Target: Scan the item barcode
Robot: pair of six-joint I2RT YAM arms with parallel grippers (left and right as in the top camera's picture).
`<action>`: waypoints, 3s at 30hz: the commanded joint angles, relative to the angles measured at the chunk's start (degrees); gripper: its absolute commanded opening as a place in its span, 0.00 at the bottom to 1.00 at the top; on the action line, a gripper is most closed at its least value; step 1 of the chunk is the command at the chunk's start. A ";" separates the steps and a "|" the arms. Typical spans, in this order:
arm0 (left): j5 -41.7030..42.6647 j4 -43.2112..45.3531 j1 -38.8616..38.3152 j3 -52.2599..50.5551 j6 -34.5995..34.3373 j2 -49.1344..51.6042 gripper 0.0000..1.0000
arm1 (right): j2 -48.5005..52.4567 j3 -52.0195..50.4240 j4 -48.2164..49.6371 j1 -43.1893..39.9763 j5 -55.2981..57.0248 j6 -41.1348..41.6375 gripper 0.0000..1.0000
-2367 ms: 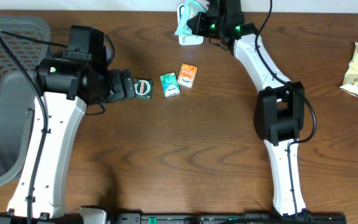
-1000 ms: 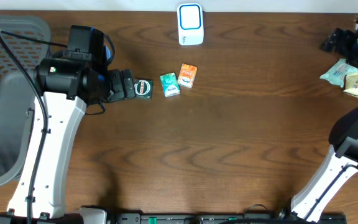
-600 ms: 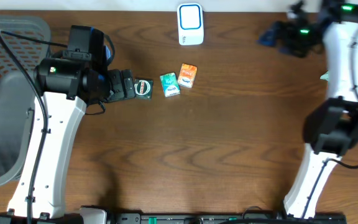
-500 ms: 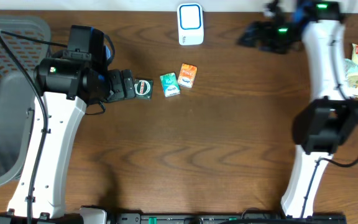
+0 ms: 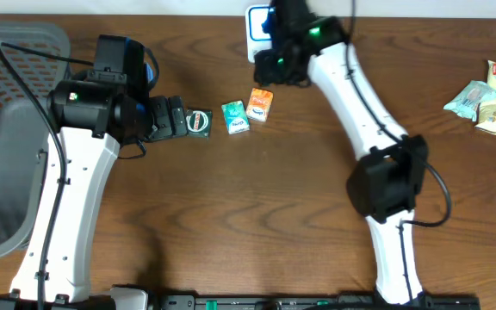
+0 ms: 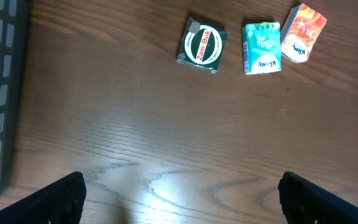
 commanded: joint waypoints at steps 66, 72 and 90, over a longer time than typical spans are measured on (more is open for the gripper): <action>-0.33 -0.02 0.13 0.15 0.15 0.00 0.98 | 14.21 -0.31 1.70 3.65 7.37 -2.67 0.01; -0.33 -0.02 0.13 0.15 0.15 0.00 0.98 | 12.90 -0.28 -9.38 3.28 9.09 -2.62 0.01; -0.35 -0.02 0.13 0.15 0.15 0.00 0.98 | 4.15 -0.28 -16.72 3.45 14.45 -17.90 0.05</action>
